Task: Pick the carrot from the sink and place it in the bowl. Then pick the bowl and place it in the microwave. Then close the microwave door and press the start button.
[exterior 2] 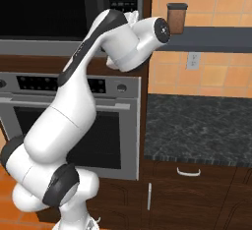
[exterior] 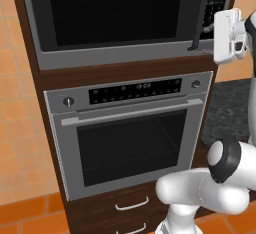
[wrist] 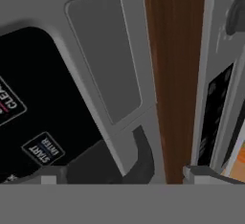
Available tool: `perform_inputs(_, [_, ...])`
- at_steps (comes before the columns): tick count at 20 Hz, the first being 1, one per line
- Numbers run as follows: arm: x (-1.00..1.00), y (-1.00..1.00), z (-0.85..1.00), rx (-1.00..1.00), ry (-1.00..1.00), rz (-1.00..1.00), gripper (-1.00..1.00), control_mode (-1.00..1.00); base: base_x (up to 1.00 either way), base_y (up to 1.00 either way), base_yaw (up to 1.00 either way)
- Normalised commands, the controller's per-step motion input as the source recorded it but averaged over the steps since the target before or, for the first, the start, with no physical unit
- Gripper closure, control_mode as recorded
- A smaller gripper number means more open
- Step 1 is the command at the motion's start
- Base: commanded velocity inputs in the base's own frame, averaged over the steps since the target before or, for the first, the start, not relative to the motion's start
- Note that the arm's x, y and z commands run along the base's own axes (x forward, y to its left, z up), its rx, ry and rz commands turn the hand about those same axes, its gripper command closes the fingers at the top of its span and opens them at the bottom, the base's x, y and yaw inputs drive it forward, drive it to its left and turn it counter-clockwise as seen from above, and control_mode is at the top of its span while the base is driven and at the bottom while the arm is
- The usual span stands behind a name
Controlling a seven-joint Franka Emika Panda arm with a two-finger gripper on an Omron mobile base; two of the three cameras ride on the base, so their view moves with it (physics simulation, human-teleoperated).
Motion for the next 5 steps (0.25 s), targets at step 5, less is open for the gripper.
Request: perform_inputs(5, [-1.0,0.07,-0.03,0.0,-0.16,0.0,-1.0,-1.0,0.0,0.0,0.0])
